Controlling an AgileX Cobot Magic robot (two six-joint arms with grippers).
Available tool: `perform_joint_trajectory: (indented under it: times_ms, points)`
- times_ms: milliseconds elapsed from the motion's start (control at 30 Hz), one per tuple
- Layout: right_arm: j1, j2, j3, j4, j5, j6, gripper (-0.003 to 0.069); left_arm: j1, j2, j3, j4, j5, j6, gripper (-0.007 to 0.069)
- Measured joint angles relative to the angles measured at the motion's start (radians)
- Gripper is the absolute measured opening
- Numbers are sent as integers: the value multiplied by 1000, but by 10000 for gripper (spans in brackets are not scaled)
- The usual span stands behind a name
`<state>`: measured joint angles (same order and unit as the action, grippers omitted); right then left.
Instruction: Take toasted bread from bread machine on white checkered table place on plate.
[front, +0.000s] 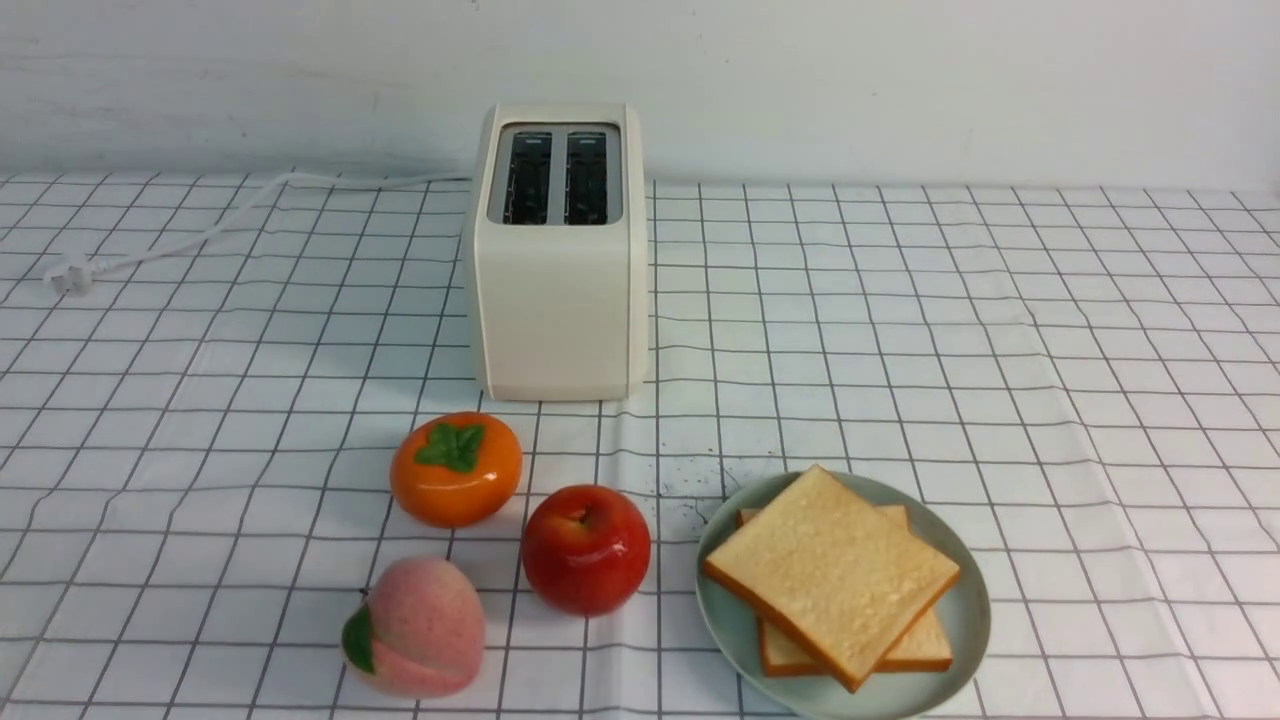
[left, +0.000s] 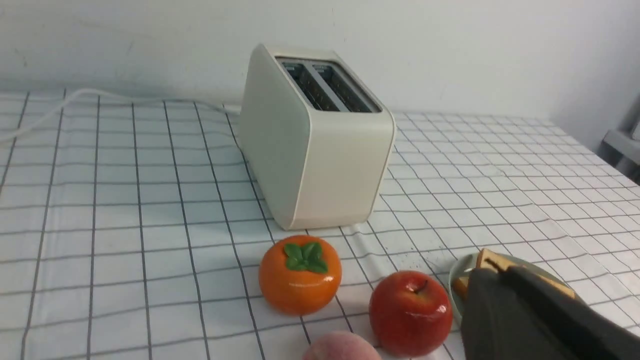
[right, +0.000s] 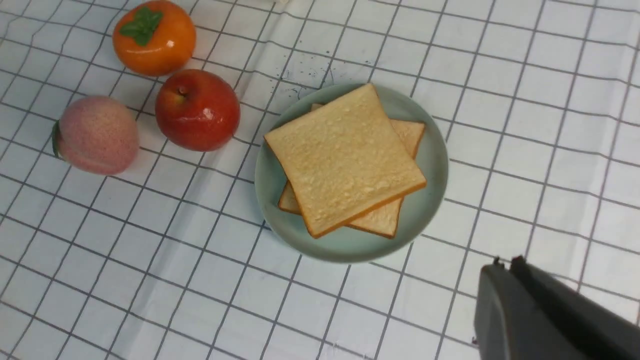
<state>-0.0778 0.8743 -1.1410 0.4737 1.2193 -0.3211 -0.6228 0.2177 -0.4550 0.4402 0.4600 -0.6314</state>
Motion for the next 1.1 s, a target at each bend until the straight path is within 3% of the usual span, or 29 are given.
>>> perform_joint_trajectory:
  times_ms: [233,333,600,733,1100]
  points:
    - [0,-295,142,-34,23,105,-3,0,-65,203,237,-243,-11,-10]
    - [0,-426,291,-43,-67,120,-3,0,-65,210,306,-284,-11,-8]
    - [0,-525,582,53,-517,122,1,0,-65,214,321,-290,-11,-1]
    - [0,-525,674,65,-592,122,3,0,-65,214,321,-290,-11,1]
    - [0,-550,851,37,-603,122,6,0,-65,214,322,-290,-11,5]
